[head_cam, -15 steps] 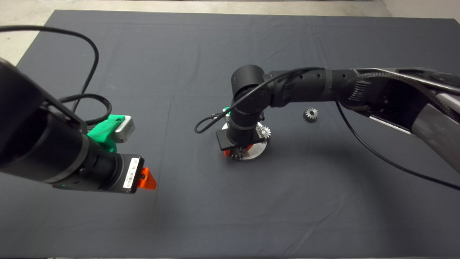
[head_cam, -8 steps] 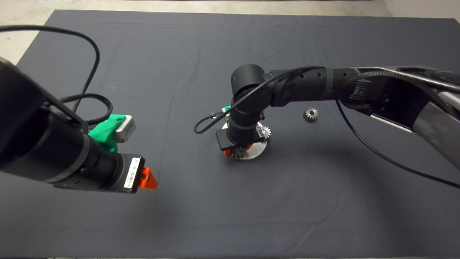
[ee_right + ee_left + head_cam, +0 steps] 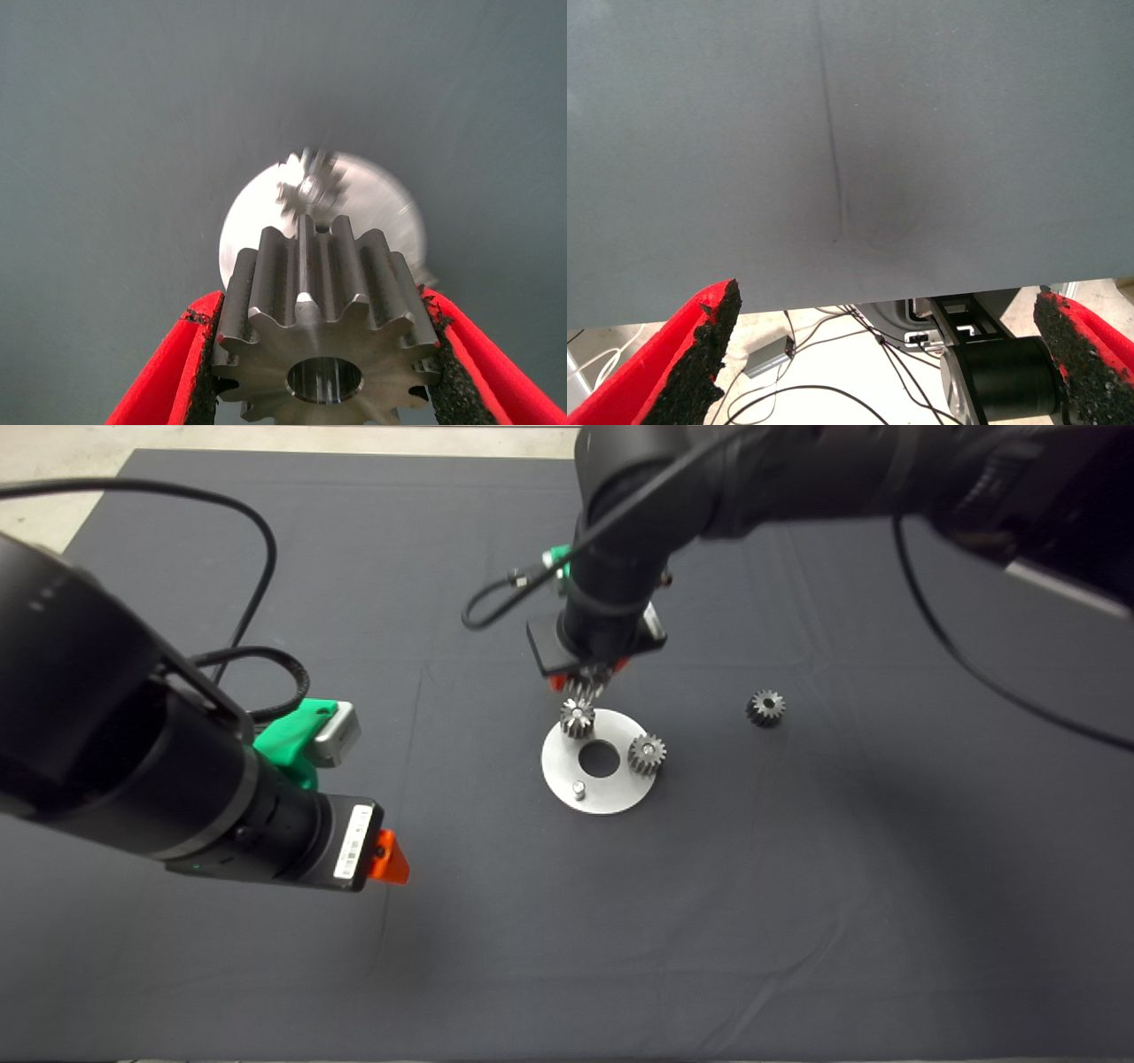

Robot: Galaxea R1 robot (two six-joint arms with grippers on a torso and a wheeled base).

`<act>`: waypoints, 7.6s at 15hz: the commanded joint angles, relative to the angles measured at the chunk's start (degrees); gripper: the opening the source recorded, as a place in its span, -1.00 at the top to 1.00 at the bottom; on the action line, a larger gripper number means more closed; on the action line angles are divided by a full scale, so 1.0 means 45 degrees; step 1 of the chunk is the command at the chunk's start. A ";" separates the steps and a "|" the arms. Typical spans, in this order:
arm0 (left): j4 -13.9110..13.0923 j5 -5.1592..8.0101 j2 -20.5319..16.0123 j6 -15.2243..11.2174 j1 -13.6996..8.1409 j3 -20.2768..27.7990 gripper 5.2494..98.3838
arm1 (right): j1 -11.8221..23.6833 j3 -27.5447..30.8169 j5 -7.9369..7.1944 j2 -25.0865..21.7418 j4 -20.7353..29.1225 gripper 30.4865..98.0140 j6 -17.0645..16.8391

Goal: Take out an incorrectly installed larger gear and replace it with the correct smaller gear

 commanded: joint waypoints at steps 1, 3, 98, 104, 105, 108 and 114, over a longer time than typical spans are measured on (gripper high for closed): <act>0.0050 0.1262 0.0196 0.0043 -0.0228 -0.0114 -0.69 | 0.0921 0.1351 -0.0948 -0.1762 0.0888 0.41 0.0179; 0.0050 0.1243 0.0273 0.0043 -0.0228 -0.0114 -0.69 | 0.0332 0.1809 -0.0999 -0.3387 0.0875 0.41 0.0179; 0.0128 0.1224 0.2018 -0.0132 -0.0209 -0.0730 -0.69 | -0.2800 -0.1199 -0.1026 -0.5576 -0.1707 -0.19 -0.2399; 0.0128 0.1224 0.2252 -0.0132 -0.0221 -0.0837 -0.69 | -0.2522 -0.1524 -0.0987 -0.5004 -0.0245 -0.19 -0.2391; 0.0136 0.1224 0.2252 -0.0132 -0.0209 -0.0837 -0.69 | -0.2526 -0.1524 -0.0987 -0.5004 -0.0244 -0.19 -0.2399; 0.0147 0.1224 0.2291 -0.0132 -0.0209 -0.0837 -0.69 | -0.2534 -0.1524 -0.1006 -0.5015 -0.0244 -0.19 -0.2399; 0.0137 0.1224 0.2272 -0.0132 -0.0209 -0.0818 -0.69 | -0.2573 -0.1815 -0.1006 -0.5236 -0.0323 -0.19 -0.2525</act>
